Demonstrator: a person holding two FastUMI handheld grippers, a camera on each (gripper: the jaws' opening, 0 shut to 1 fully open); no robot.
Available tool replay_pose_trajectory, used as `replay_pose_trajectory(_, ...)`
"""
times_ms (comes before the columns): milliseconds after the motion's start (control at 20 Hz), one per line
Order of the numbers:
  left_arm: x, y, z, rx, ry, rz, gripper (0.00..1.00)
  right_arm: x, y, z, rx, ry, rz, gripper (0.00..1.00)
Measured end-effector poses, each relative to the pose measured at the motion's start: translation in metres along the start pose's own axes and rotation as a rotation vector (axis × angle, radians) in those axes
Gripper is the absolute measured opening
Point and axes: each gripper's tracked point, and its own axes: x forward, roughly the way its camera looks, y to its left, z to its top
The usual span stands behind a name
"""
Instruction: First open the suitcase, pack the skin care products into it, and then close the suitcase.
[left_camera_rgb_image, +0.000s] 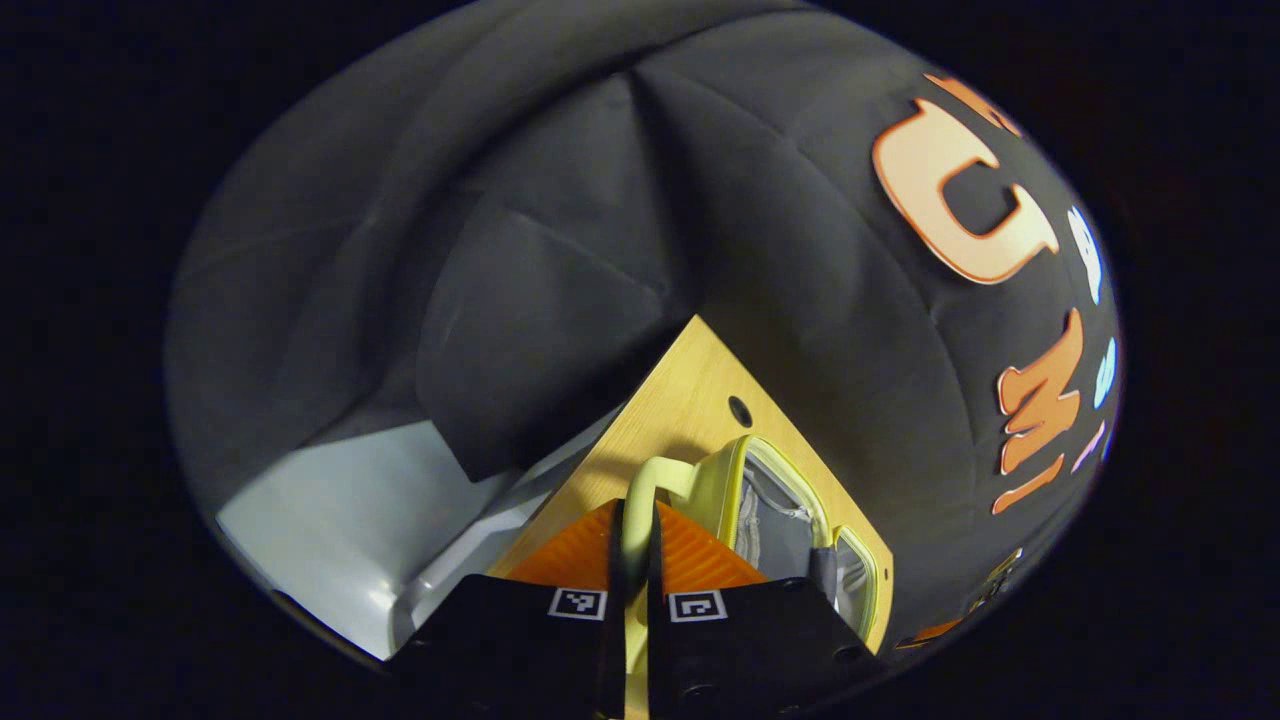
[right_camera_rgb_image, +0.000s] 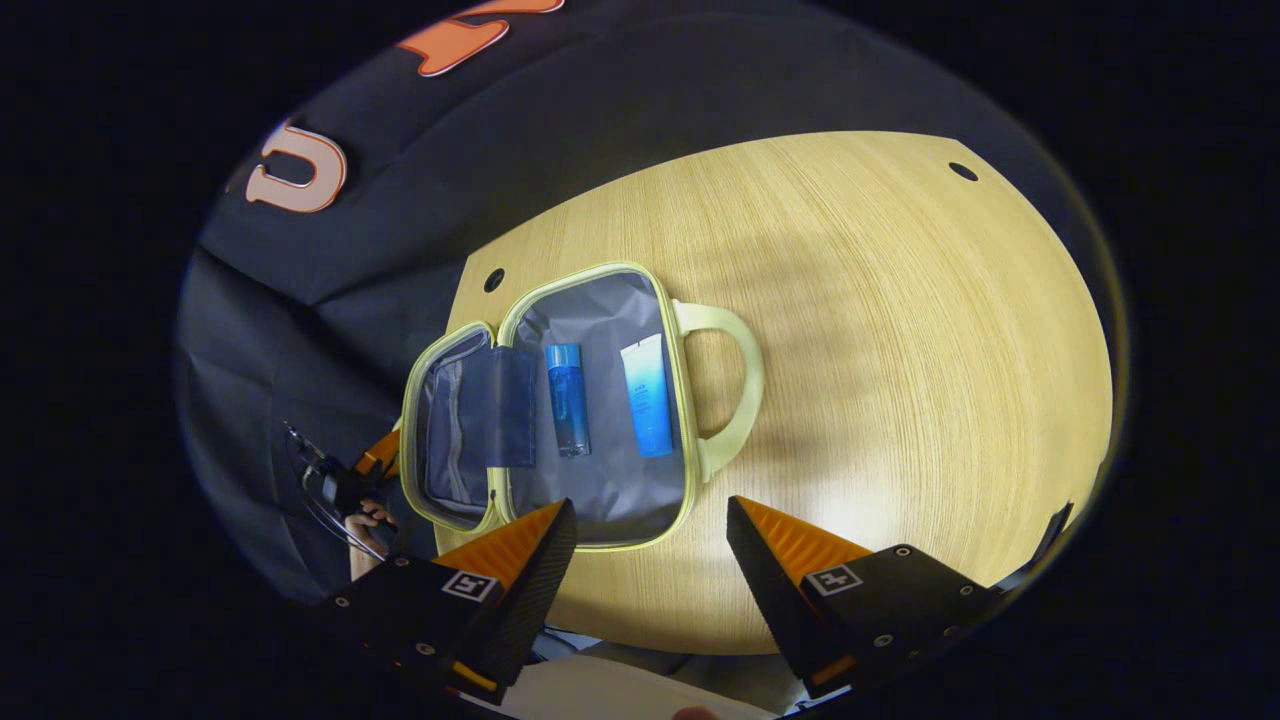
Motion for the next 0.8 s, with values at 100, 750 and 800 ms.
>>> replay_pose_trajectory(100, -0.018, -0.029, 0.019, 0.075, -0.026, -0.013, 0.08, 0.002, -0.004, 0.001, -0.003, -0.011, 0.004, 0.96)
replay_pose_trajectory(750, -0.099, -0.283, 0.003, 0.663, -0.098, 0.039, 0.08, -0.042, -0.071, 0.029, -0.09, -0.085, 0.083, 0.96)
replay_pose_trajectory(800, -0.099, -0.302, -0.007, 0.713, -0.095, 0.05, 0.08, -0.046, -0.078, 0.03, -0.095, -0.089, 0.093, 0.96)
